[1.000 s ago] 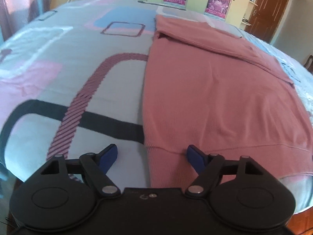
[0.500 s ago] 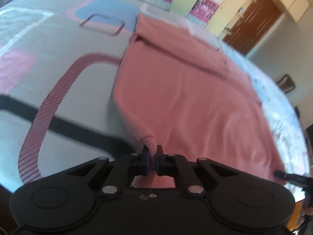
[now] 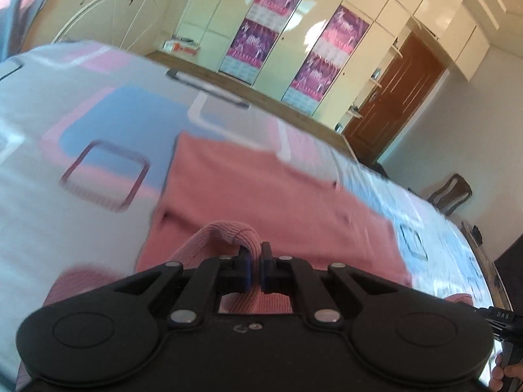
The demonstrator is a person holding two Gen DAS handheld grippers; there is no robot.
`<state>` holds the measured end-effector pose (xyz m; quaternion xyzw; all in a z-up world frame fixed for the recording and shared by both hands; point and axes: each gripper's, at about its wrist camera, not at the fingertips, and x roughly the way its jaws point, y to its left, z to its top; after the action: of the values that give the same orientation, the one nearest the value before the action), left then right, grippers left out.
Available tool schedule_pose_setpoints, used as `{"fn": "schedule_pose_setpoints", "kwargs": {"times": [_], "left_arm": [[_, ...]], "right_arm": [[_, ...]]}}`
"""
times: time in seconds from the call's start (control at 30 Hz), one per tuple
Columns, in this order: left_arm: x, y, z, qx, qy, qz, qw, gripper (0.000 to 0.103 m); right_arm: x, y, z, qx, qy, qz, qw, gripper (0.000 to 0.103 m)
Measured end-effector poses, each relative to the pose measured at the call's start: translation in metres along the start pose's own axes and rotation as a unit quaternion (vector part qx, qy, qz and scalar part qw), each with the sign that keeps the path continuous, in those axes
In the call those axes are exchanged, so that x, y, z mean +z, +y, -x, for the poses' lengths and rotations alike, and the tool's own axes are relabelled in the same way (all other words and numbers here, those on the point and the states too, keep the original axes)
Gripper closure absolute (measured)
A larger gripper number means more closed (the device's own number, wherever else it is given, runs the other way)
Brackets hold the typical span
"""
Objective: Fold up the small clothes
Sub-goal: 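Grasp the hem with both grippers and lift it toward the collar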
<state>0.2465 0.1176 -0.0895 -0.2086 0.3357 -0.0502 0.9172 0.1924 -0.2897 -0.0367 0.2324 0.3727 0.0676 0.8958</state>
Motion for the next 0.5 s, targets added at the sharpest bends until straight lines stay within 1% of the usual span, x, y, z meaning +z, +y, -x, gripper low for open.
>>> {"fn": "schedule_pose_setpoints", "kwargs": {"times": [0.1,0.23,0.37,0.47,0.5], "left_arm": [[0.029,-0.004,-0.032,0.001,-0.007,0.013,0.9999,0.099],[0.059,-0.006,-0.084,0.021,-0.011,0.02,0.9995,0.099],[0.079,0.003,-0.137,0.052,0.006,0.039,0.9978,0.099],[0.088,0.007,-0.172,0.079,0.023,0.032,0.9961,0.099],[0.089,0.009,-0.183,0.084,0.034,0.032,0.9953,0.096]], "right_arm": [[0.037,-0.003,-0.034,0.006,-0.012,-0.021,1.0,0.091],[0.08,-0.006,-0.088,0.0,-0.009,-0.032,0.999,0.091],[0.106,-0.017,-0.141,-0.011,0.009,-0.052,0.999,0.091],[0.115,-0.027,-0.178,-0.02,0.032,-0.068,0.997,0.091],[0.115,-0.032,-0.188,-0.021,0.041,-0.077,0.996,0.091]]}}
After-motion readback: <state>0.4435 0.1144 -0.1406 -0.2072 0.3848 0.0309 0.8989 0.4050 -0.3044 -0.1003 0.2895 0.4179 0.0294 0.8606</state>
